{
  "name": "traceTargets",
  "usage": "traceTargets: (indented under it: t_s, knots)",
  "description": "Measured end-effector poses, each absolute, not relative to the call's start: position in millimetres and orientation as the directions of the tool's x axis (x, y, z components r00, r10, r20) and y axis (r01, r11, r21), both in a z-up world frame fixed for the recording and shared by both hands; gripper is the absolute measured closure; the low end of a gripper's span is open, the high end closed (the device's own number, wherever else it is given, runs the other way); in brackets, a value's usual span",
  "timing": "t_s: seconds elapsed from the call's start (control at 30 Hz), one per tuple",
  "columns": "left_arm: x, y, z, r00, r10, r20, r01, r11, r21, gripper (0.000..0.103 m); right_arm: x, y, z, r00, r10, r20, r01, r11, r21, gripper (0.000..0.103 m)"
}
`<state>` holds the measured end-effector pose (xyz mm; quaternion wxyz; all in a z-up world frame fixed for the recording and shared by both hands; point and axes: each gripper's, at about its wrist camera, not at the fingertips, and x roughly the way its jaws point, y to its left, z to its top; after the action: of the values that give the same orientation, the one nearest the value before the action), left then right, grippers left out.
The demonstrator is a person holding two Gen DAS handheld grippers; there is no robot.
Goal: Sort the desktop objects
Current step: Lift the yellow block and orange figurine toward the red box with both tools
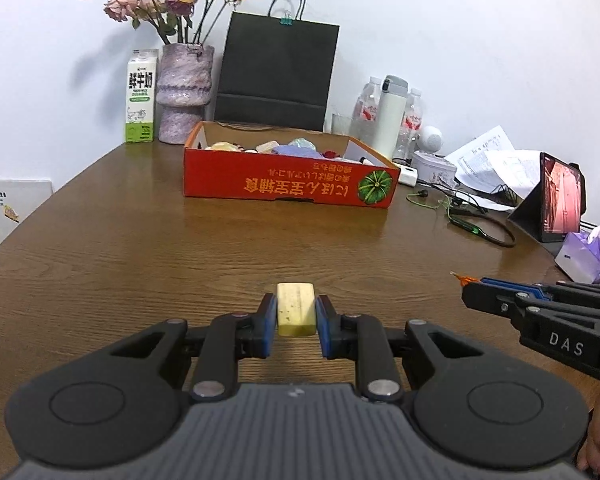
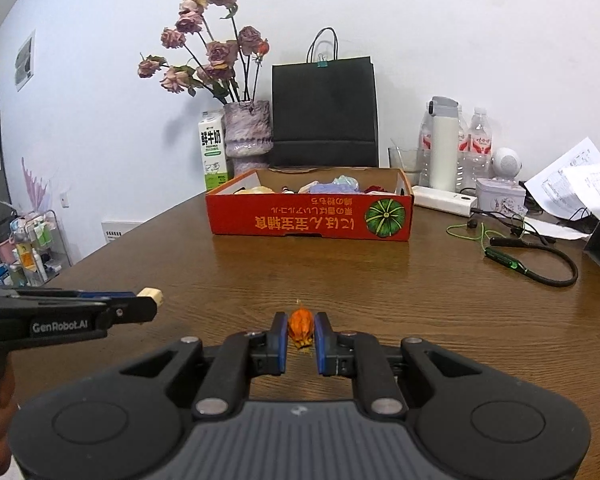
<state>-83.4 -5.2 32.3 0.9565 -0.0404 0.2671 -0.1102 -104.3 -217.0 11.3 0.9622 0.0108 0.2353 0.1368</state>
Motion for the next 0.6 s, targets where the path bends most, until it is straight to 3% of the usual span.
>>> traceTargets:
  t_s: [0.17, 0.33, 0.6]
  knots:
    - [-72, -7, 39, 0.834, -0.247, -0.494, 0.198, 0.969, -0.15, 0.081, -88, -224, 18, 0.853, 0.28, -0.441, -0.263, 0.959, 0.101, 0.09]
    - [-32, -14, 65, 0.874, -0.227, -0.43, 0.201, 0.974, -0.107, 0.081, -45, -234, 45, 0.862, 0.3, -0.408, -0.281, 0.954, 0.107, 0.09]
    - [106, -30, 123, 0.872, -0.289, -0.394, 0.238, 0.956, -0.173, 0.081, 72, -248, 89, 0.904, 0.252, -0.346, -0.237, 0.968, 0.084, 0.09]
